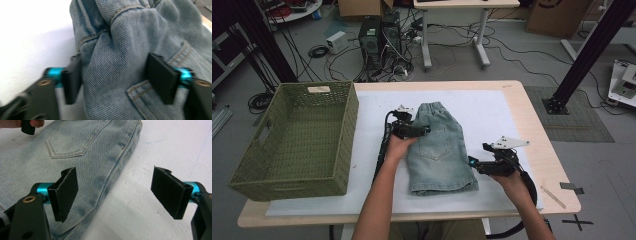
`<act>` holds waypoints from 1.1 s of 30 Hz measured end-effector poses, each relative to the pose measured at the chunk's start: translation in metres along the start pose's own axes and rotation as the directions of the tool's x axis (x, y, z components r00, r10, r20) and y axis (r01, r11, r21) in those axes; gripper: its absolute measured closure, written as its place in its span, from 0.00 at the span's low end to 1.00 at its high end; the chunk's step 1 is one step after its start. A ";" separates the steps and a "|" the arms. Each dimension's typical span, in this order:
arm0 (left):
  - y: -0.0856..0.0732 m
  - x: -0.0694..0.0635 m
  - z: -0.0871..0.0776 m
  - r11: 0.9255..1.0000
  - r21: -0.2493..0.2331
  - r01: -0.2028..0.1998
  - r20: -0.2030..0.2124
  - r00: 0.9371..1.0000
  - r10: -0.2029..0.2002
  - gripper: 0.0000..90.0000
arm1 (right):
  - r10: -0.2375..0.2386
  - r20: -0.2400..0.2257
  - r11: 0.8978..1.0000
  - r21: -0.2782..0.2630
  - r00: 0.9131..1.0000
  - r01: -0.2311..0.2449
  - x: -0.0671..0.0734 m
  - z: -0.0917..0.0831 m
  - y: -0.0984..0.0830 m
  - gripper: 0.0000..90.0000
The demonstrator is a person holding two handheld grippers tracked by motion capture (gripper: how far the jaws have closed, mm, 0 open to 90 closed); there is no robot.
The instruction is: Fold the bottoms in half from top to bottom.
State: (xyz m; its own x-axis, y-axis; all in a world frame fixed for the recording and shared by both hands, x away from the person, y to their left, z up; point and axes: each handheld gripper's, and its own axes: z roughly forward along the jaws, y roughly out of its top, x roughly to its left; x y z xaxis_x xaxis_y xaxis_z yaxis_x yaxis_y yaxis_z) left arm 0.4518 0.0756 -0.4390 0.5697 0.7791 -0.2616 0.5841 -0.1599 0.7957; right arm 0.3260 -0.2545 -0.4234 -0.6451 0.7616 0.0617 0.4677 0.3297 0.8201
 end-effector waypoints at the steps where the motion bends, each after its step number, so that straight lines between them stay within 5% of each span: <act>1: -0.001 -0.001 0.000 1.000 -0.012 -0.009 0.009 1.000 0.009 0.49 | 0.001 -0.001 1.000 -0.001 1.000 -0.001 0.000 0.000 0.000 0.25; 8: -0.005 -0.008 -0.003 0.996 -0.060 -0.058 0.001 0.998 0.058 0.88 | 0.000 -0.003 1.000 -0.003 1.000 0.000 0.003 0.002 0.002 0.25; 15: -0.007 -0.010 -0.010 0.988 -0.133 -0.072 0.019 0.997 0.075 0.91 | -0.001 -0.016 1.000 -0.011 1.000 0.001 0.008 0.006 0.008 0.29; 21: -0.007 -0.015 -0.020 0.974 -0.202 -0.103 0.042 0.993 0.114 0.91 | -0.005 -0.048 1.000 -0.016 0.999 0.004 0.015 0.012 0.015 0.41; 33: -0.007 -0.028 -0.041 0.940 -0.297 -0.170 0.101 0.973 0.208 0.91 | -0.041 -0.085 0.999 0.011 0.996 0.042 0.033 0.037 0.033 0.70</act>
State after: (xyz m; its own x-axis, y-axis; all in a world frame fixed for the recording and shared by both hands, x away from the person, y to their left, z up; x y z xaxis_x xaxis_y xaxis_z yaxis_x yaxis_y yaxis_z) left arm 0.4083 0.0802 -0.4148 0.7337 0.6640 -0.1442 0.2805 -0.1027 0.9544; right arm 0.3422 -0.1977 -0.4148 -0.7123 0.6978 0.0762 0.4473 0.3675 0.8154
